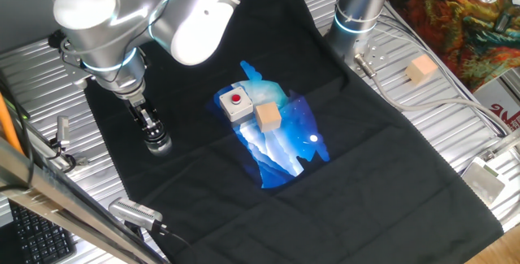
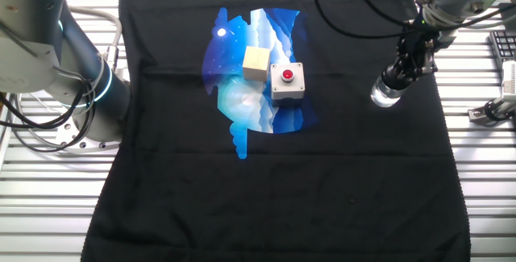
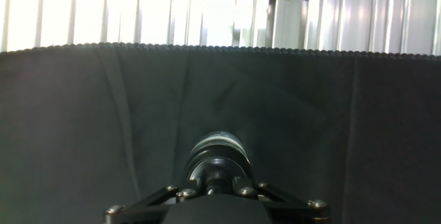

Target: Screw the lid onto the jar

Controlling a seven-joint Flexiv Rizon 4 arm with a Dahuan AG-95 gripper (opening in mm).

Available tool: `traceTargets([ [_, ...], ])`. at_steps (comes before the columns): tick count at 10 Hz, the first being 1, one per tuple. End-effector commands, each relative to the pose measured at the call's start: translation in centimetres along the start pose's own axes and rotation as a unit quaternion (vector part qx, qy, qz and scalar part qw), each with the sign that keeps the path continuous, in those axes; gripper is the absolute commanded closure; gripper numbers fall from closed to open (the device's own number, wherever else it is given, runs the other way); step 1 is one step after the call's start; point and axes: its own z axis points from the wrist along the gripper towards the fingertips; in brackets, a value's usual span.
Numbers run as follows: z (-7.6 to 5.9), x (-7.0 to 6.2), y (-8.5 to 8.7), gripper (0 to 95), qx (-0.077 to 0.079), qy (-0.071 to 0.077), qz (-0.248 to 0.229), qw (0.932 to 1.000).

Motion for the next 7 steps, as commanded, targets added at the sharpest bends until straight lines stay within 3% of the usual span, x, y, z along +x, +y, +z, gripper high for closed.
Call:
traceTargets([
  [1, -0.08, -0.01, -0.1, 95.0, -0.002, 0.001, 0.009, 1.0],
  [7, -0.1, 0.12, -0.56, 95.0, -0.01, -0.005, 0.051, 0.9986],
])
